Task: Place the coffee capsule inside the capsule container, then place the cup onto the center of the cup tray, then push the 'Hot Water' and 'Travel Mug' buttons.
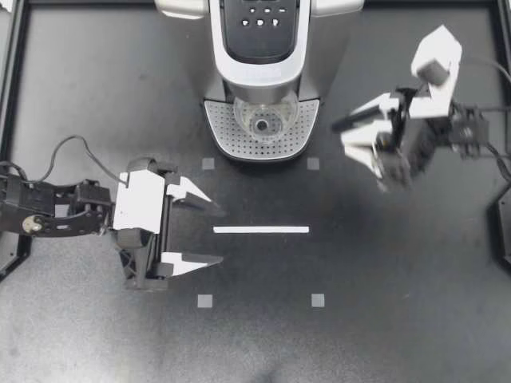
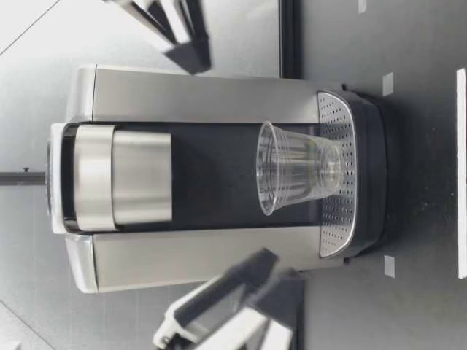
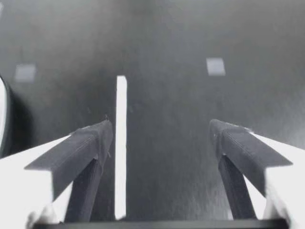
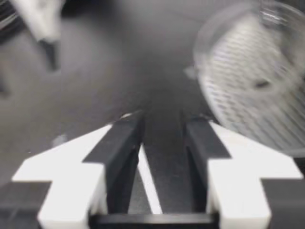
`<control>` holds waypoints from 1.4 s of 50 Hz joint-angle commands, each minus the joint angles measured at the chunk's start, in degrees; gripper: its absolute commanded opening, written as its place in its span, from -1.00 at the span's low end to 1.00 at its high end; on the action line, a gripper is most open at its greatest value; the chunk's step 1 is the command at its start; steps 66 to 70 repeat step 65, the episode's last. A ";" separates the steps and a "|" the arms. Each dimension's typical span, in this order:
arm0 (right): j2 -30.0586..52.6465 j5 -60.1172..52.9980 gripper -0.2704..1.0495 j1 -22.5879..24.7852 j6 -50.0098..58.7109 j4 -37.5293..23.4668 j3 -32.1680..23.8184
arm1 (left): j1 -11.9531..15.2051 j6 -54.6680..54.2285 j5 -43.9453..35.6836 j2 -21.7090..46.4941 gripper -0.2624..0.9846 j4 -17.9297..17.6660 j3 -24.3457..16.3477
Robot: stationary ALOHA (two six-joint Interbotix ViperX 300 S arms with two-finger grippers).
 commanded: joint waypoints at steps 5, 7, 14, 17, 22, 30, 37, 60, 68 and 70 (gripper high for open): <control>-3.16 -1.41 0.08 2.81 -0.09 -6.94 -0.70 | -0.09 -1.23 -0.44 -1.32 0.60 -0.26 -2.72; -3.78 -1.41 0.08 3.25 -0.09 -7.82 -0.70 | -0.09 -1.67 -0.35 -1.32 0.60 -0.26 -3.08; -6.42 -1.41 0.08 5.10 -0.09 -10.37 -1.67 | -0.09 -2.90 0.00 -1.67 0.60 -0.26 -4.66; -7.29 -1.32 0.08 5.98 -0.09 -11.07 -2.37 | -0.09 -2.99 0.00 -2.11 0.60 -0.26 -5.19; -8.00 -0.70 0.08 7.47 -0.09 -12.22 -3.69 | -0.09 -3.16 0.09 -2.90 0.60 -0.35 -5.89; -7.21 3.69 0.07 9.58 -0.09 -13.89 -5.62 | -0.09 -3.34 2.29 -4.48 0.60 -0.35 -6.59; -6.68 6.33 0.07 10.37 -0.09 -14.94 -6.59 | 0.70 -3.43 6.59 -5.27 0.60 -0.35 -8.17; -6.59 10.99 0.07 12.92 -0.09 -15.29 -8.44 | 7.47 -3.25 24.17 -7.82 0.60 2.20 -13.27; -6.42 12.04 0.07 13.54 -0.09 -15.38 -8.70 | 7.56 -3.43 24.35 -8.88 0.59 4.75 -13.54; -6.42 12.04 0.07 13.54 -0.09 -15.38 -8.70 | 7.56 -3.43 24.35 -8.88 0.59 4.75 -13.54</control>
